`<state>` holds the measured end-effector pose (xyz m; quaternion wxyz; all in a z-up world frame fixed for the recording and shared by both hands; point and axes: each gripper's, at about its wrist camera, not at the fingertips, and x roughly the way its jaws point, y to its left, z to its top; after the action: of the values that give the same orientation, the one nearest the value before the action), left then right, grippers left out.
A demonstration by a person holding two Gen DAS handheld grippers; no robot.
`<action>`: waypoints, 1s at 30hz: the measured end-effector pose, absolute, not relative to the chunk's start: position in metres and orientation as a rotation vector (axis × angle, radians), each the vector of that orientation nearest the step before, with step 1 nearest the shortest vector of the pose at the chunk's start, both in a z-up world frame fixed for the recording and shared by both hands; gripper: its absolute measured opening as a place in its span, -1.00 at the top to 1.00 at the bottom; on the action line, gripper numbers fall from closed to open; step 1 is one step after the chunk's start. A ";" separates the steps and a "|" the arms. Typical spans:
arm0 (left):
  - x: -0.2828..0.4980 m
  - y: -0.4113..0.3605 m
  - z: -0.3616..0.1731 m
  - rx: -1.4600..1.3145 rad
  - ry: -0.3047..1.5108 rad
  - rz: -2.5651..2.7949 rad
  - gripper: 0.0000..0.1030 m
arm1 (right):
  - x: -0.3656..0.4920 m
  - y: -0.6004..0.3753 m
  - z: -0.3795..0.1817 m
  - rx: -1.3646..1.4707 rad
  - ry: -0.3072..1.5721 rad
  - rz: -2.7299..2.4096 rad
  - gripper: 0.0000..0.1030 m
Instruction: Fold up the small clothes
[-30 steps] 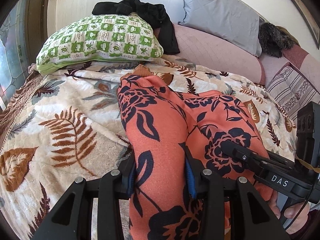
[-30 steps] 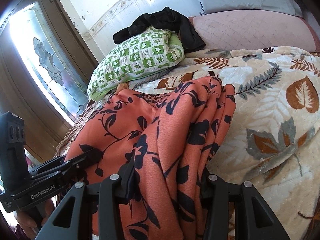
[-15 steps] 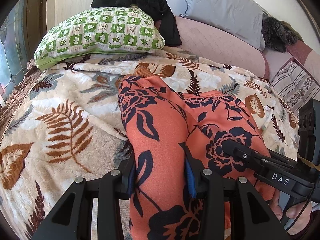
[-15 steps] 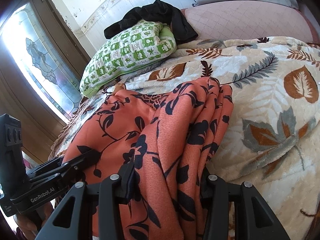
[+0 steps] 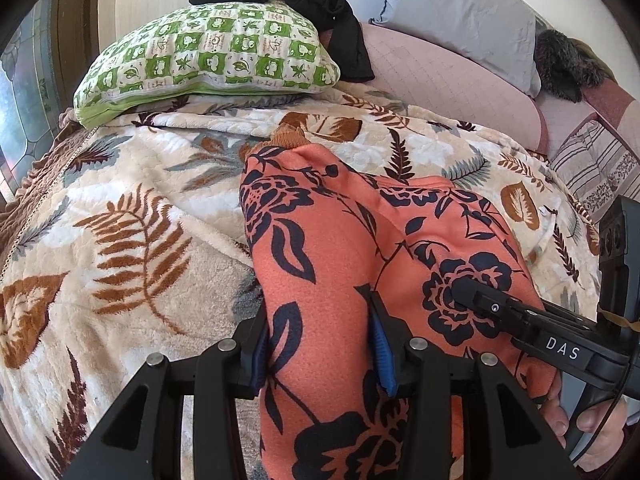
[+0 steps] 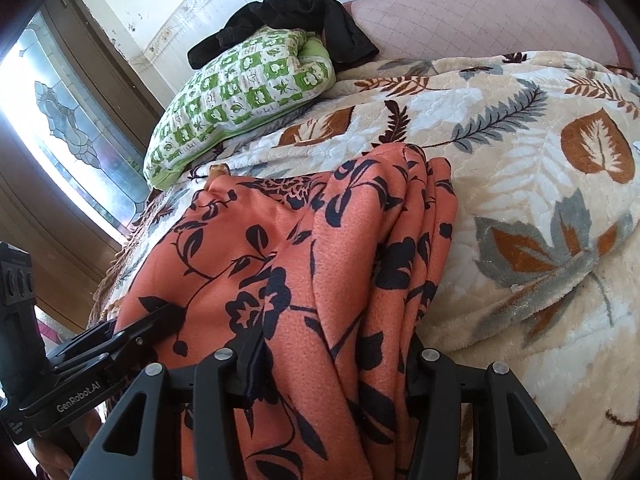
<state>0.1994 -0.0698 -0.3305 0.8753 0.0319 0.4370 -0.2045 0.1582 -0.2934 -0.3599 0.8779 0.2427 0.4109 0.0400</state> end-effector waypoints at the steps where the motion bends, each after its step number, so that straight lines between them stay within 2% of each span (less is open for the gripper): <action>1: 0.199 -0.070 -0.331 0.070 0.912 -0.422 0.08 | 0.158 -0.294 -0.361 0.510 0.862 0.079 -0.06; 7: 0.200 -0.069 -0.331 0.073 0.917 -0.415 0.02 | 0.159 -0.297 -0.364 0.526 0.875 0.072 -0.12; 12: 0.199 -0.067 -0.329 0.083 0.908 -0.413 -0.03 | 0.160 -0.304 -0.365 0.567 0.902 0.062 -0.26; 16: 0.199 -0.065 -0.322 0.080 0.881 -0.395 -0.05 | 0.157 -0.310 -0.361 0.593 0.894 0.050 -0.27; 21: 0.198 -0.065 -0.309 0.095 0.814 -0.358 -0.06 | 0.153 -0.312 -0.351 0.561 0.853 0.026 -0.27; 26: 0.201 -0.065 -0.312 0.097 0.822 -0.348 -0.06 | 0.147 -0.315 -0.336 0.503 0.786 -0.030 -0.27; 30: 0.202 -0.065 -0.313 0.098 0.823 -0.340 -0.06 | 0.134 -0.319 -0.313 0.441 0.641 -0.097 -0.27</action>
<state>0.2018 -0.0655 -0.3128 0.9014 0.0475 0.3978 -0.1645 0.1343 -0.3195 -0.3132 0.9241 0.2149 0.3123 -0.0475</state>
